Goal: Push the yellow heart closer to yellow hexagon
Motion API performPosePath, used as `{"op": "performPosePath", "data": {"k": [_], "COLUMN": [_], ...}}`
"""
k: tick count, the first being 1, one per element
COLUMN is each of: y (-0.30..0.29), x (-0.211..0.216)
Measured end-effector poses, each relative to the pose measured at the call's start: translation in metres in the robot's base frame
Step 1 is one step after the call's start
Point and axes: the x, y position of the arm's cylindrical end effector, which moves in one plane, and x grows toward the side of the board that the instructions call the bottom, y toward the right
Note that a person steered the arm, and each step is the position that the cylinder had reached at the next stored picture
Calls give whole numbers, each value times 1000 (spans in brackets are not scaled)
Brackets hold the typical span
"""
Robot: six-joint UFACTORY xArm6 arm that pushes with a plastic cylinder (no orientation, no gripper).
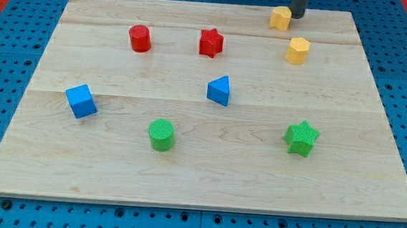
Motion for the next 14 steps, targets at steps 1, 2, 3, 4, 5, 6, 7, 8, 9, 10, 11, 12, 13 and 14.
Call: {"op": "performPosePath", "data": {"k": [1, 2, 3, 4, 5, 6, 7, 8, 9, 10, 11, 12, 13, 14], "y": [-2, -20, -42, -47, -80, -106, -98, -97, -89, -88, -60, -60, -55, -54], "x": [5, 3, -20, -21, -10, 0, -5, -6, 14, 20, 20, 20, 37, 46]}}
